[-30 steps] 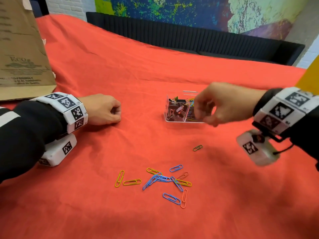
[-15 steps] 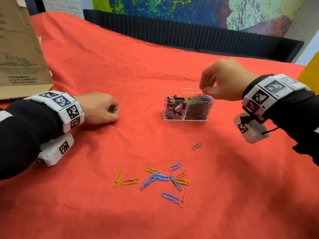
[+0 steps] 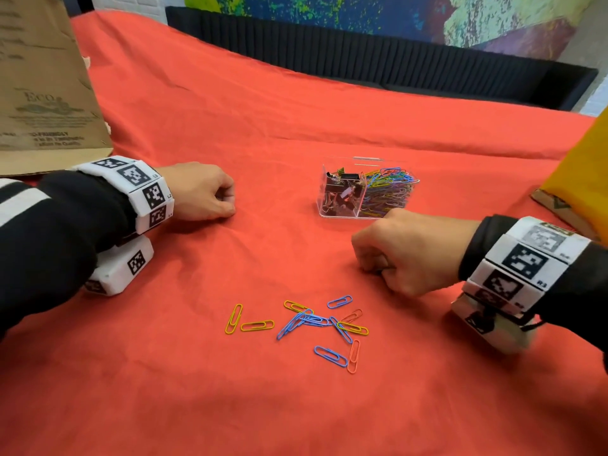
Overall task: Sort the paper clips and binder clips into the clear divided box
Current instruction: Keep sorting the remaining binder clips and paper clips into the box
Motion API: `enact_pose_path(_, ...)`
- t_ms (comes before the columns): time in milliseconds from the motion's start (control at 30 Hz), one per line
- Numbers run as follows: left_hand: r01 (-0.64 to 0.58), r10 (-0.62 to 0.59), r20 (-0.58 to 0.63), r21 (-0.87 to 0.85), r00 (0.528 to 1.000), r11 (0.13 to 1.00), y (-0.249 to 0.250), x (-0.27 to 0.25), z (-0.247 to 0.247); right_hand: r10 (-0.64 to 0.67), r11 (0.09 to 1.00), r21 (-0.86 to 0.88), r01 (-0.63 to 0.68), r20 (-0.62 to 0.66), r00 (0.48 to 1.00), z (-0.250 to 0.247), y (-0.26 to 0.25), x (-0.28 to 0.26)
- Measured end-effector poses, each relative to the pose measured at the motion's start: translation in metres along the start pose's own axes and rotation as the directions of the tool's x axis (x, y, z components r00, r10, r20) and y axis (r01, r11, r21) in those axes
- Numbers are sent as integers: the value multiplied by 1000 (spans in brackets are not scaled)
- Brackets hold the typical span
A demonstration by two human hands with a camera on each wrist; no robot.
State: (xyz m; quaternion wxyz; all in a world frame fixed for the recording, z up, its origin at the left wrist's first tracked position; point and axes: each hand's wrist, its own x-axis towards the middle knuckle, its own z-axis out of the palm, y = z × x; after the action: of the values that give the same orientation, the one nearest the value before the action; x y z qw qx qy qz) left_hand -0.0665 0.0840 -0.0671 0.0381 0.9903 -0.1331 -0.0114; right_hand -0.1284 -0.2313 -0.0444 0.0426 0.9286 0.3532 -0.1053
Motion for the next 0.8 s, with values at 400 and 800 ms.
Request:
enact_pose_path(400,-3,3,-4,-14,1000,1000,-2,2,2,-201,973,115,198,13,980,-7,-63,-27)
enact_pose_path(800,-8,8,-7,0,1000,1000,-3,2,0,-255,967,37,254,13,967,0,-78,-33)
